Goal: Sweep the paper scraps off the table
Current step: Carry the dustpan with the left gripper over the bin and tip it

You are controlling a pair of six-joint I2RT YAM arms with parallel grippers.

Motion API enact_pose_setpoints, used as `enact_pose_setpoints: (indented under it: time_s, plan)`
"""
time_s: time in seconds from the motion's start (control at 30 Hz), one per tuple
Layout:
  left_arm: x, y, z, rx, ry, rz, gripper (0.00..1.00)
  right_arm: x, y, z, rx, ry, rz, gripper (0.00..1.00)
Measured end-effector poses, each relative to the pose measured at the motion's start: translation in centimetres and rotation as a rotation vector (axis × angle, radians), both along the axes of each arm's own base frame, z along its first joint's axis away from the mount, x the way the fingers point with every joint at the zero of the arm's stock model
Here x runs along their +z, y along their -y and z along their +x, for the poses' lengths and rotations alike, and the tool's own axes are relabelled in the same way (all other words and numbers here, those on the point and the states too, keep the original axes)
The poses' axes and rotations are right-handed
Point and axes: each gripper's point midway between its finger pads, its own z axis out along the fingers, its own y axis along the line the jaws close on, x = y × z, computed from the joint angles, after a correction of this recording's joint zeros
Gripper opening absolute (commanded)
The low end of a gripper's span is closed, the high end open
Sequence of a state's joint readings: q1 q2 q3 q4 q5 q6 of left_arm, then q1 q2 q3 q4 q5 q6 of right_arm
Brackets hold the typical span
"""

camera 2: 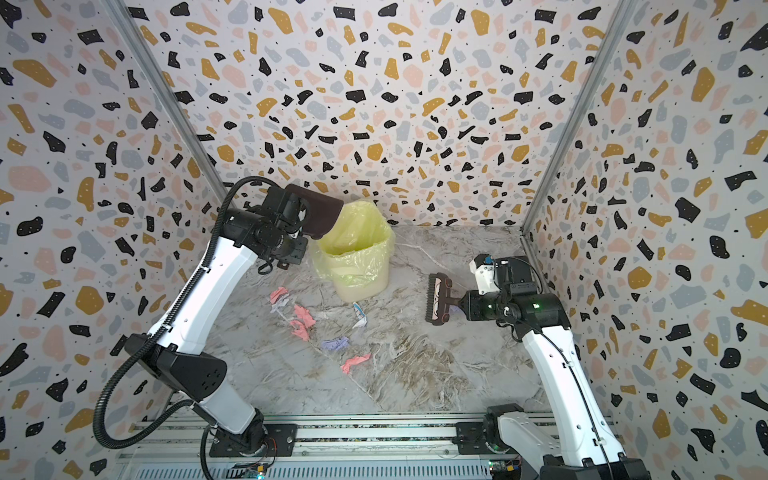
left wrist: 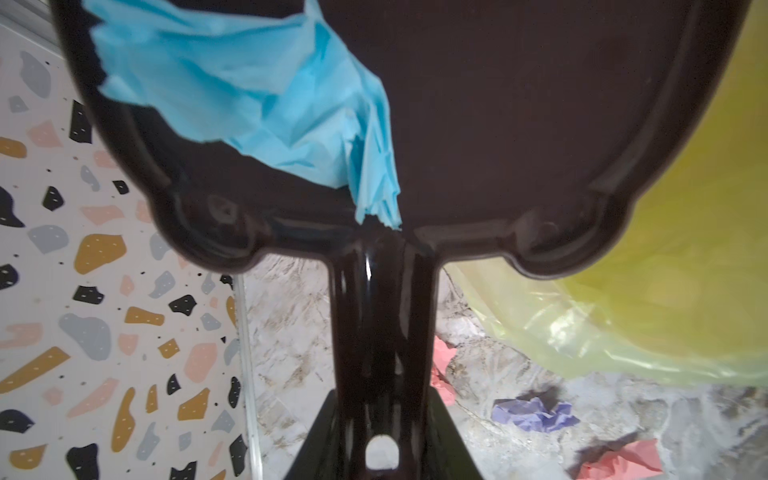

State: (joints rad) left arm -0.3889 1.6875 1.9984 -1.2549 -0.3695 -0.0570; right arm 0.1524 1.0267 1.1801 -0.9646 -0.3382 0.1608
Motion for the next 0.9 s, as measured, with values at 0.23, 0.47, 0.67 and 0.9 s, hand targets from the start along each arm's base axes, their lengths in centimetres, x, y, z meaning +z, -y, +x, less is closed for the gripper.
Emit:
enact_pose_setpoints:
  time_s: [0.23, 0.47, 0.67, 0.9]
  plan:
    - [0.3, -0.5, 0.5, -0.038, 0.012, 0.145, 0.0, -0.5, 0.1, -0.4, 0.002, -0.028, -0.008, 0.0]
    - [1.2, 0.6, 0.4, -0.116, 0.037, 0.277, 0.0, -1.3, 0.2, -0.5, 0.0, -0.071, -0.015, 0.0]
    - [1.5, 0.8, 0.4, -0.155, 0.043, 0.389, 0.0, -1.6, 0.3, -0.9, 0.001, -0.093, -0.021, 0.0]
    - [1.9, 1.5, 0.8, -0.199, 0.058, 0.523, 0.0, -1.8, 0.3, -1.1, 0.006, -0.101, -0.025, 0.0]
